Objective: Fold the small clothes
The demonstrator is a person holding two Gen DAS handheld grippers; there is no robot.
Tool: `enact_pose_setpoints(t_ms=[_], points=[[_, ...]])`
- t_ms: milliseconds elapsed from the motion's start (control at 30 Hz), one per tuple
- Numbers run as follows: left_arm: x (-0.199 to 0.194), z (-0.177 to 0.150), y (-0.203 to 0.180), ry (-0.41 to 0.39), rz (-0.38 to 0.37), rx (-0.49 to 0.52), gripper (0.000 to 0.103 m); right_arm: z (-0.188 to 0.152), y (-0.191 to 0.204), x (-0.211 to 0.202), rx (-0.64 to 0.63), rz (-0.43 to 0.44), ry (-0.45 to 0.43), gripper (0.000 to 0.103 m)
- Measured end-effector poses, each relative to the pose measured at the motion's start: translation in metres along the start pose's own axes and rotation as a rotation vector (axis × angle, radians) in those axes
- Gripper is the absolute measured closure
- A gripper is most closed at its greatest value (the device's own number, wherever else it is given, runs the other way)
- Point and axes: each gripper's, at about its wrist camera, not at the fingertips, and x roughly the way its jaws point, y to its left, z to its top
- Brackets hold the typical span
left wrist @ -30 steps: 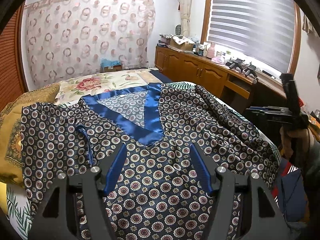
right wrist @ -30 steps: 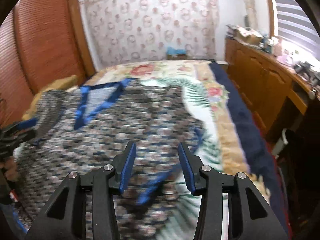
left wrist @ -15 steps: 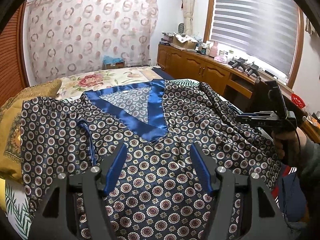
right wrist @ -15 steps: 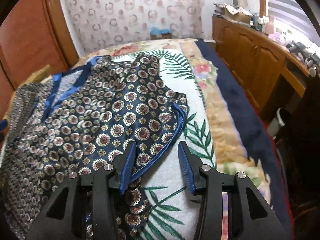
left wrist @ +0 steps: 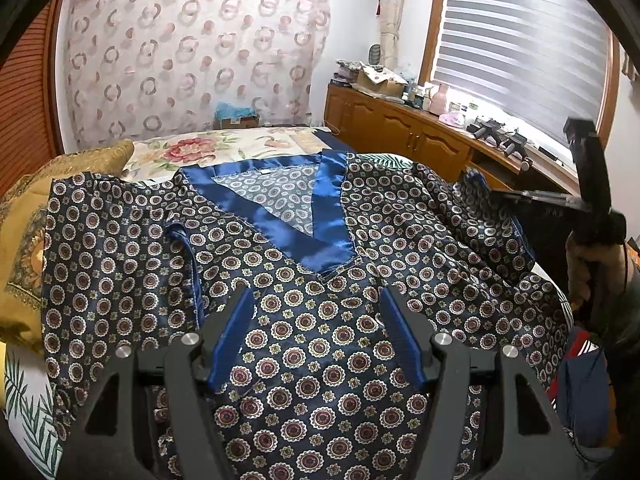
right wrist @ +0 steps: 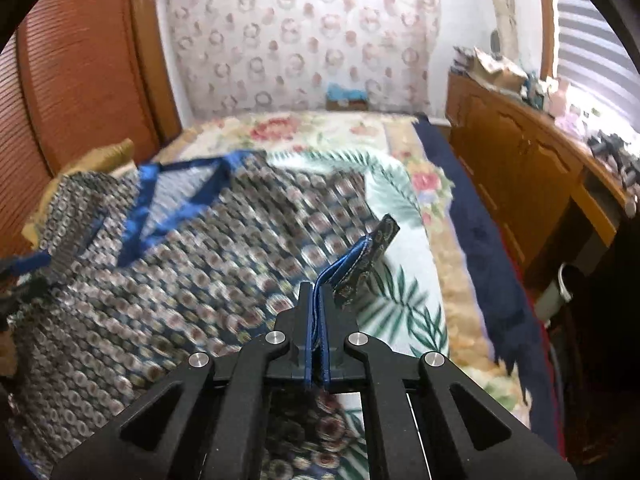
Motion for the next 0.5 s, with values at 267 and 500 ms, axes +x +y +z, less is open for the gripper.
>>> enact_pose_setpoints(t_ms=[267, 500], points=[[0.0, -0.001, 0.004, -0.001, 0.007, -0.007, 0.038, 0.02, 0.032, 0.006, -0.054, 0.095, -0.023, 0.102], [-0.001, -0.002, 0.009, -0.004, 0.01, -0.02, 0.038, 0.021, 0.037, -0.001, -0.08, 0.05, -0.057, 0.072]])
